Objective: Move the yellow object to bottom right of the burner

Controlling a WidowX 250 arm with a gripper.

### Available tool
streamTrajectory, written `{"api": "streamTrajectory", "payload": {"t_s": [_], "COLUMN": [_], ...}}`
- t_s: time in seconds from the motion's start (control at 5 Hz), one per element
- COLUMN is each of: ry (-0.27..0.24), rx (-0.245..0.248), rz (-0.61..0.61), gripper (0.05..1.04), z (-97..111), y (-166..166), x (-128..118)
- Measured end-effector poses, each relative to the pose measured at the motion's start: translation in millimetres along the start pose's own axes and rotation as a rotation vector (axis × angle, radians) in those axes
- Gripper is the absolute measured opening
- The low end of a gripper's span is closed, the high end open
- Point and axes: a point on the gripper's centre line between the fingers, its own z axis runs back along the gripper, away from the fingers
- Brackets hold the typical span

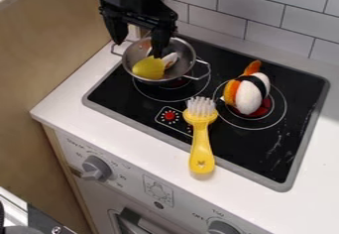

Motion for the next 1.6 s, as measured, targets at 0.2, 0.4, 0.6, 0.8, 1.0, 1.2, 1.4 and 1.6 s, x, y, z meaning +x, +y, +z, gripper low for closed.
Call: {"api": "streamTrajectory", "payload": {"t_s": [0.2,0.4,0.6,0.8,1.0,1.2,1.4,1.6], "ry": [-0.009,0.000,0.001,-0.015,-0.023,-0.032,-0.035,-0.038], "rx": [-0.004,-0.004,-0.006,-0.024,-0.031,-0.033,-0.034,-0.037], "rz": [0.000,0.006,0.030,0.027,0.027,0.028,0.027,0.044], "gripper": [0.999,0.999,0.999,0.999,0.999,0.999,0.999,0.999], "z": [-5.7,-6.7,-7.9,-8.3,-16.4,-21.0,-24.1,-27.4], "y": [-0.9,-1.0,-6.1,-8.9,-10.4,-11.2,-11.8,-12.7], "x": [-0.2,-1.5,-2.9,-0.1,0.9,1.8,0.5,-0.5]}}
